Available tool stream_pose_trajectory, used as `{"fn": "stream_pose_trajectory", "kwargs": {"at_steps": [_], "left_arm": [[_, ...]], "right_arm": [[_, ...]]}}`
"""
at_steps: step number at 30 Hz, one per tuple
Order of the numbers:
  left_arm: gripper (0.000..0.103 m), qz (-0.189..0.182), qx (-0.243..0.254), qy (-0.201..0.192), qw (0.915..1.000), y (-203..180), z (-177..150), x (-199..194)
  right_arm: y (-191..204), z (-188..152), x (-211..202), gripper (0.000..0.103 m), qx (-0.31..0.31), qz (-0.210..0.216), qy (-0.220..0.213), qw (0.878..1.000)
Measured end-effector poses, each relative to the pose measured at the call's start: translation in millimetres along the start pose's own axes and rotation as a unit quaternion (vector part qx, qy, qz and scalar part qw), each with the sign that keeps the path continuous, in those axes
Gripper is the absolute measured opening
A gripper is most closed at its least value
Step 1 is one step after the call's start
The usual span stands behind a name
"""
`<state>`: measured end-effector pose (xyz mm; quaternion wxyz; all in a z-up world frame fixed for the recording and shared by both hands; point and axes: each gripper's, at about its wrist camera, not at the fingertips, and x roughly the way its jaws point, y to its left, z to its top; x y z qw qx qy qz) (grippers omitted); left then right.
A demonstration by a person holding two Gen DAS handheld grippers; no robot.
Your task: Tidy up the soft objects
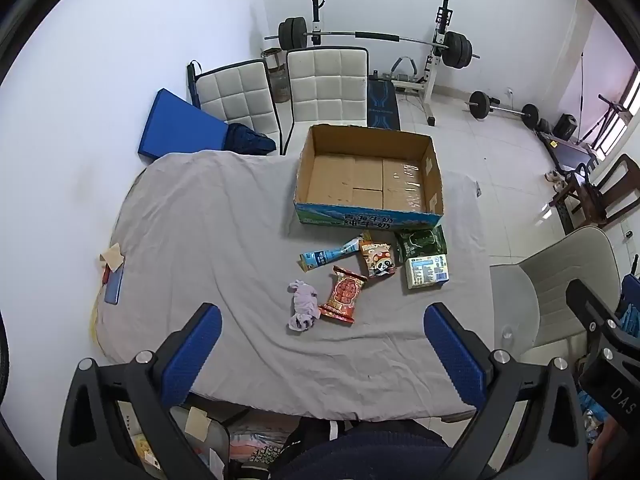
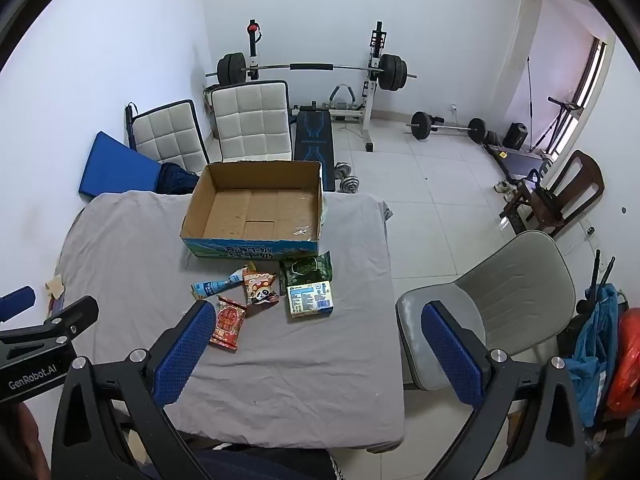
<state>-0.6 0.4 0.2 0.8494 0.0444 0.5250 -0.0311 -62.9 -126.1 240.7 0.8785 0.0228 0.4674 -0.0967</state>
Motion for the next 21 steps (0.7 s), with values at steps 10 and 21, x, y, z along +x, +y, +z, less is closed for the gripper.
{"fn": "stream_pose_trajectory", "kwargs": {"at_steps": [10,21], "left_arm": [[0.103,-0.001,0.001,0.0,1.0,-8.1,4.2,-2.3],[0.103,-0.018,-0.005,-0.003,0.9998,-4.4,-9.3,3.9]], "right_arm": [[-3.5,1.4,3.3,0.103,0.0,0.005,0.005,1.0],[7.0,-4.3,-3.5,0.103,-0.009,-0.002,-0.007,1.0]]}}
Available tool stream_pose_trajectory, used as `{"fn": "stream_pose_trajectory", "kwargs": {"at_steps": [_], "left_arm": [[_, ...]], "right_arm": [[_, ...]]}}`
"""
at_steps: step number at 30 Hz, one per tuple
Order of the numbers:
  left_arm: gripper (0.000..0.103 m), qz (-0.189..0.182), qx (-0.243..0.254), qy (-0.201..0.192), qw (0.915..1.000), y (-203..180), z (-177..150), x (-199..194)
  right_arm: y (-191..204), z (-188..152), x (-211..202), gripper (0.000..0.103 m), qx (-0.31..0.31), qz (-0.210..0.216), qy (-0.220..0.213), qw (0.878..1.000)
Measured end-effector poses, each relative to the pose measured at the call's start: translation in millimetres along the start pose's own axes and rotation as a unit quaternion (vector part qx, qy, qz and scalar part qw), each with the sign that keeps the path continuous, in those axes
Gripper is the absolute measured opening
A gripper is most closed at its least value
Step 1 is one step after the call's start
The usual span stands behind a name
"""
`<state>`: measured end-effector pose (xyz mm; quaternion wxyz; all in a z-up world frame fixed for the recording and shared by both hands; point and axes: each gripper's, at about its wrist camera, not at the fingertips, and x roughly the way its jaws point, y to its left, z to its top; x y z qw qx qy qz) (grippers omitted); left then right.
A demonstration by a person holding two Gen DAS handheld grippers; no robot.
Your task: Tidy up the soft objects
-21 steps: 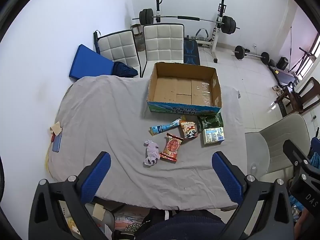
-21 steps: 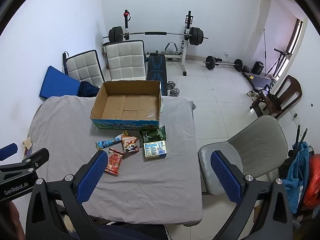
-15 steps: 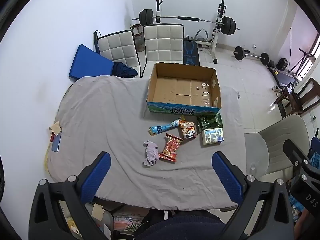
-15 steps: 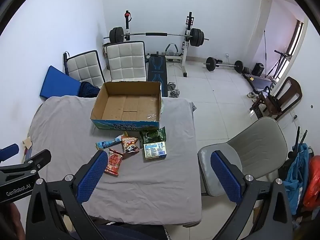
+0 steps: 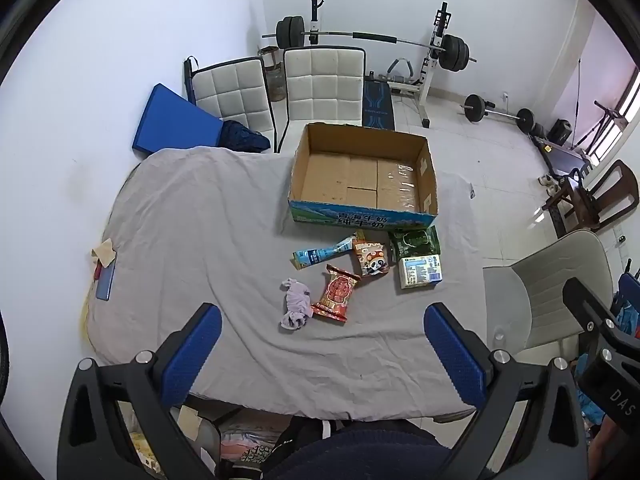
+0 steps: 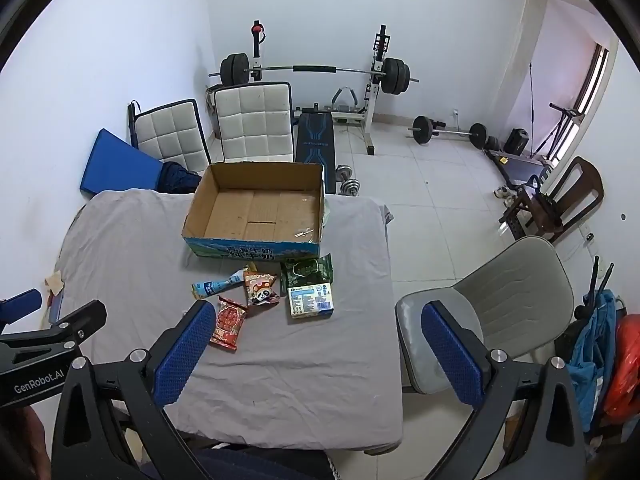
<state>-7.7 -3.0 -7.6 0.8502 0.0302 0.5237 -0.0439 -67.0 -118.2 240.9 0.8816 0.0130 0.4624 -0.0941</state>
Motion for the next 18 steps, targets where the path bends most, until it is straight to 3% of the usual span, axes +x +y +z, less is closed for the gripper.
{"fn": "stream_pose_trajectory", "kwargs": {"at_steps": [18], "left_arm": [[0.103,-0.003,-0.006,0.0,1.0,10.5,-0.7,-1.8]], "right_arm": [[0.1,0.9,-3.8,0.103,-0.001,0.0,0.002,1.0]]}}
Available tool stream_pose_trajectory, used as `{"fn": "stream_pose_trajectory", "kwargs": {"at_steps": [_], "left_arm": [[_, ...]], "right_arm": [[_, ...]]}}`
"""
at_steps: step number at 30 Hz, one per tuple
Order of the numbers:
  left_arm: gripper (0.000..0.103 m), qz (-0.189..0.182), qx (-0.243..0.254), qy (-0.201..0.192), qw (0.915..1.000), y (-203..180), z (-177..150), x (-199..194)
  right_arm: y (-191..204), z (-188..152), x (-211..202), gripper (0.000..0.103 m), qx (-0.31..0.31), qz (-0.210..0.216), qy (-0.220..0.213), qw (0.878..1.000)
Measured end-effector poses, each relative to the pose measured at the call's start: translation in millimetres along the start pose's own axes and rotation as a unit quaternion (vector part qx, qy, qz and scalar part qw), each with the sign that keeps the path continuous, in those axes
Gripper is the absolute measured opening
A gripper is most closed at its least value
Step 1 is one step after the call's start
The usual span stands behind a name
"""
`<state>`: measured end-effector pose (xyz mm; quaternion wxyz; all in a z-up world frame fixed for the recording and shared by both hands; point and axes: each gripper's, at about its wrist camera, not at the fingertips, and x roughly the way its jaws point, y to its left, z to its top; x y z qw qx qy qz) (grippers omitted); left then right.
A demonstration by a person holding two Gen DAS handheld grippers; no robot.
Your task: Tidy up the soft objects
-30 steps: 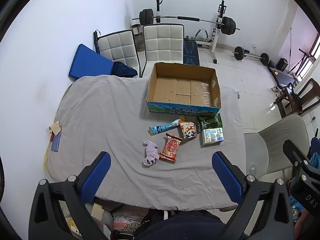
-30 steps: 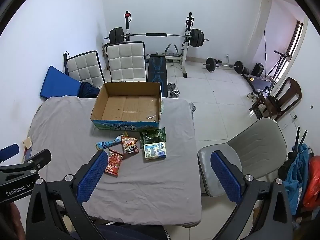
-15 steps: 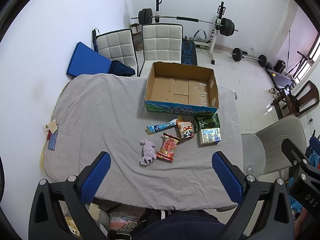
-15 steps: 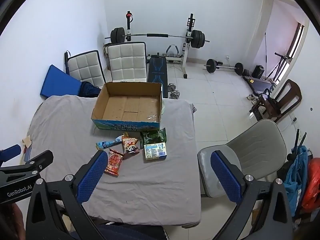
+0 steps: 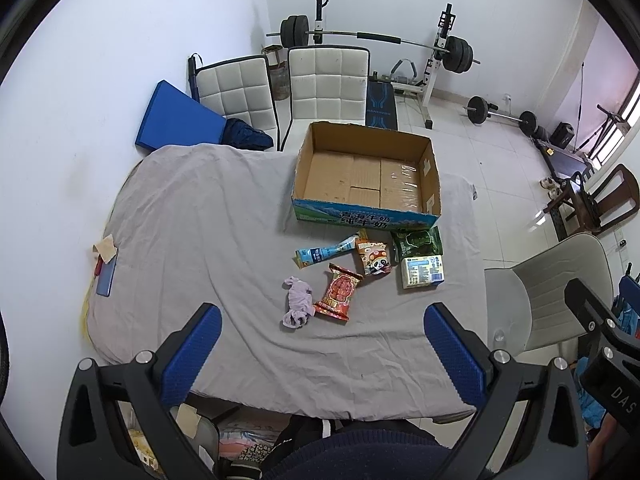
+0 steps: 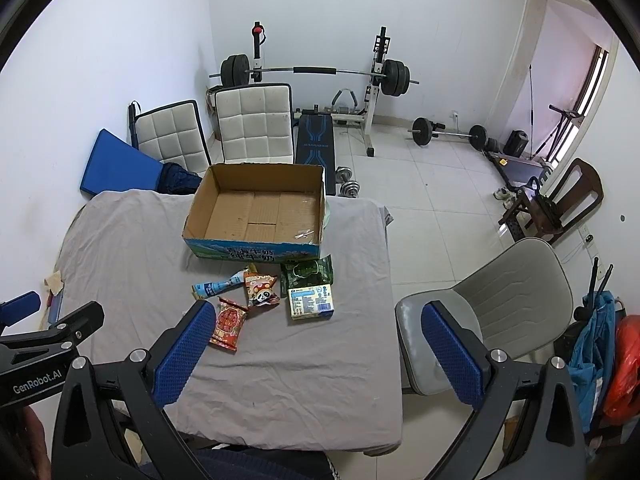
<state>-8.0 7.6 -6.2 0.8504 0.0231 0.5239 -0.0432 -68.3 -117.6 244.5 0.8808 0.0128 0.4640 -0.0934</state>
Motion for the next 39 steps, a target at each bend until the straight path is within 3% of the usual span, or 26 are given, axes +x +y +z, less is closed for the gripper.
{"fn": "stream_pose_trajectory", "kwargs": {"at_steps": [39], "left_arm": [[0.103,0.008,-0.002,-0.003,1.0,1.1,-0.1,1.5]], "right_arm": [[-3.0,5.2,1.2,0.103,0.002,-0.004,-0.008,1.0]]}}
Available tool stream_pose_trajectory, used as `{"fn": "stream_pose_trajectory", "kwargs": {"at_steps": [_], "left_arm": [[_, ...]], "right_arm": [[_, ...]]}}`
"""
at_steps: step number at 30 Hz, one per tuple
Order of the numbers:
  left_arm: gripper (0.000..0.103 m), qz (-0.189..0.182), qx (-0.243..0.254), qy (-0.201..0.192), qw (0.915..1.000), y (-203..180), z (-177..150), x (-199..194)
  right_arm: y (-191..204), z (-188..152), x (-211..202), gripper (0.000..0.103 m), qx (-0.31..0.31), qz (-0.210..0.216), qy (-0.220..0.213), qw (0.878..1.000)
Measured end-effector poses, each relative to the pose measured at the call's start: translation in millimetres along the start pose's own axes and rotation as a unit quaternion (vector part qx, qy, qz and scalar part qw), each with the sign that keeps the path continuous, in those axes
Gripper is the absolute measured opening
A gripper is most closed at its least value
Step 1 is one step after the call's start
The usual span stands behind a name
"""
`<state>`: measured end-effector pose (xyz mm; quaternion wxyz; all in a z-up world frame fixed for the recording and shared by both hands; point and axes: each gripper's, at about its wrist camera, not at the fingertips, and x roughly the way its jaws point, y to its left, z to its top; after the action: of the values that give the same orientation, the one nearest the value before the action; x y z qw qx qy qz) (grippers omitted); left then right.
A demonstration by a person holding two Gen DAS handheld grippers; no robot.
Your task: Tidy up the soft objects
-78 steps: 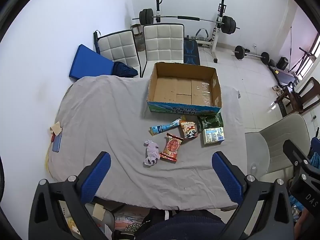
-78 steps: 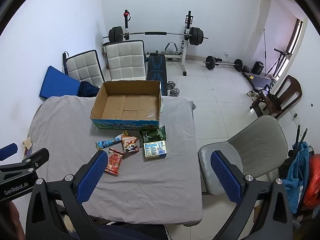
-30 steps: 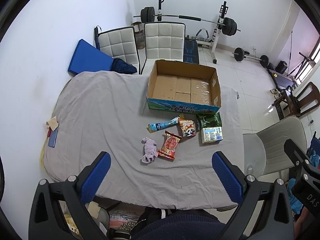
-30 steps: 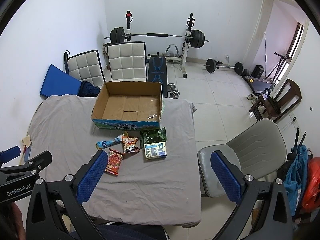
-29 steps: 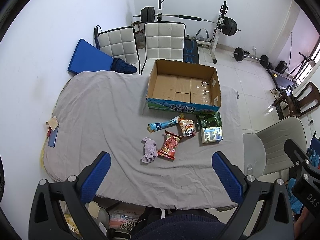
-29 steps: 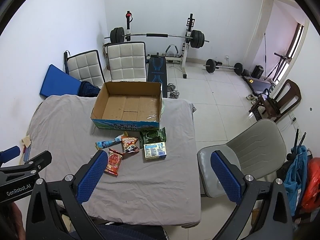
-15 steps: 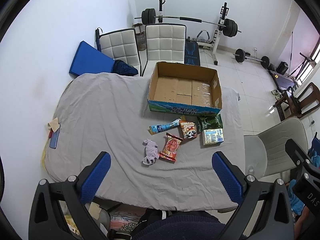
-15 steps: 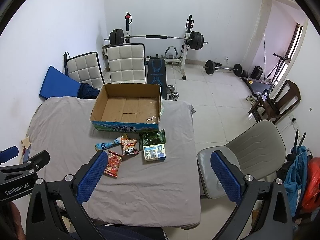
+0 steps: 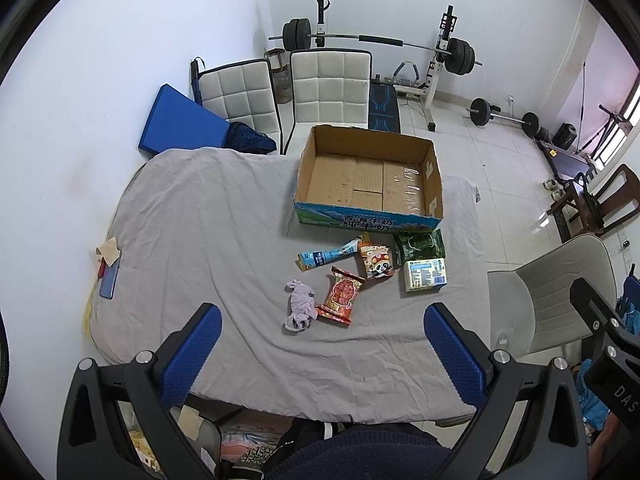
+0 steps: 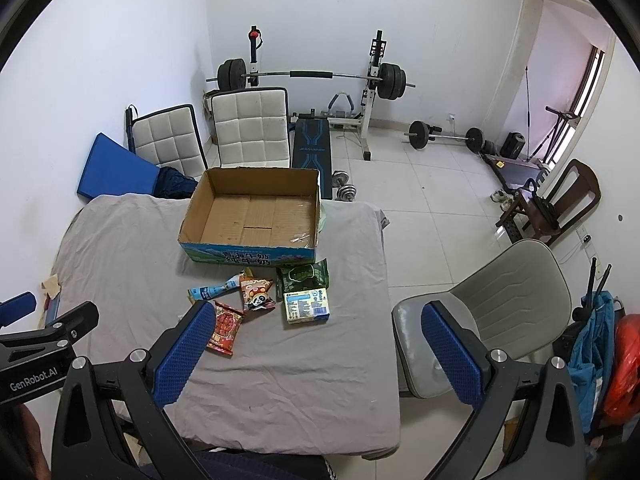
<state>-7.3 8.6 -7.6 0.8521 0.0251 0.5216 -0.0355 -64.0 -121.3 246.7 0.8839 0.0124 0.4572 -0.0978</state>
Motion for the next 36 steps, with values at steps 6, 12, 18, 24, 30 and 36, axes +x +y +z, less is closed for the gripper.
{"fn": "stream_pose_trajectory", "kwargs": {"at_steps": [6,12,18,24,30,36], "left_arm": [[0.103,-0.001,-0.001,0.002,1.0,-0.6,0.0,-0.6],[0.103,0.0,0.0,0.002,1.0,-1.8,1.4,-0.6],[0.103,0.0,0.0,0.003,1.0,-2.5,1.1,-0.1],[0.103,0.007,-0.027,0.01,0.9996,8.1,17.2,26.9],[0.103,0.028,-0.031,0.047,0.998,22.5,35.0,97.3],[0.103,0.024,-0.021,0.117,0.9926,22.8,34.8,188.5]], "right_arm": [[-1.4,0.3,-0.3,0.103,0.0,0.0,-0.001,1.0],[-3.0,-1.7,2.0,0.103,0.001,0.0,-0.001,1.0],[-3.4,-2.1,3.6,0.103,0.003,0.003,0.0,1.0],[-8.6,-7.4,36.6,0.103,0.018,0.017,0.028,0.999],[-12.4,-8.6,115.6,0.103,0.026,0.032,0.083,0.996],[-13.7,-19.3,229.8,0.103,0.029,0.051,0.159,0.985]]}}
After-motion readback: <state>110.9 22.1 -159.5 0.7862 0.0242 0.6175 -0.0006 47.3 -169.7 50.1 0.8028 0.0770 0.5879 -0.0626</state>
